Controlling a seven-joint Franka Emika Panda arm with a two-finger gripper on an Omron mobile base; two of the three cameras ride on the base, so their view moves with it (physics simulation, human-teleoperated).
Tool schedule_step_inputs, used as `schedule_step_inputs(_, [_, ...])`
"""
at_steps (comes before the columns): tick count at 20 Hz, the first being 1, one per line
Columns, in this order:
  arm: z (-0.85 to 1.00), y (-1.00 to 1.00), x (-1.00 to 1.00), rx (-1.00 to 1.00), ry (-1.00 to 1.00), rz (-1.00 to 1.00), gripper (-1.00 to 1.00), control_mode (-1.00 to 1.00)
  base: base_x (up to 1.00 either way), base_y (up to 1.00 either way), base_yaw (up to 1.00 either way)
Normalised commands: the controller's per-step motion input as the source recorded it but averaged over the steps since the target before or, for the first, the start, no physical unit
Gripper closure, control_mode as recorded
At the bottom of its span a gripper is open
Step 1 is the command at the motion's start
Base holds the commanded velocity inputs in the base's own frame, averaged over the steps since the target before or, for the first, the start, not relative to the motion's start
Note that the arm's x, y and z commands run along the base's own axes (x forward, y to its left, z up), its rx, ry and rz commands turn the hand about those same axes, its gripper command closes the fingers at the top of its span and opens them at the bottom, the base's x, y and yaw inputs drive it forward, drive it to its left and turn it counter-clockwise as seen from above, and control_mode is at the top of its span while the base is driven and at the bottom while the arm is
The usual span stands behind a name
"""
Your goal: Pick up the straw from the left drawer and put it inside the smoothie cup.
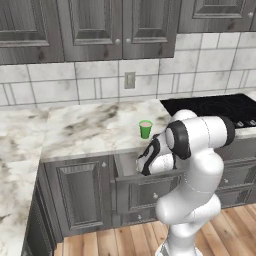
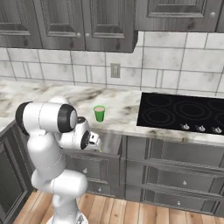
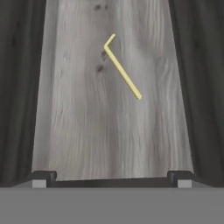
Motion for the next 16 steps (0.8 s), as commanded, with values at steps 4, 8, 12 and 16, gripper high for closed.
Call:
schedule_step_inputs(4, [-0.22, 0.0, 0.0, -0.03, 0.18, -0.02, -1.0, -1.0, 0.0, 0.0, 0.0])
schedule_step_inputs(8, [-0.17, 0.0, -0.24, -0.05, 0.34, -0.03, -1.0, -1.0, 0.0, 0.0, 0.0])
schedule_step_inputs(12, [-0.05, 0.0, -0.95, -0.01, 0.28, 0.0, -1.0, -1.0, 0.0, 0.0, 0.0])
schedule_step_inputs(16, [0.0, 0.0, -1.0, 0.0, 0.16, 0.0, -1.0, -1.0, 0.0, 0.0, 0.0])
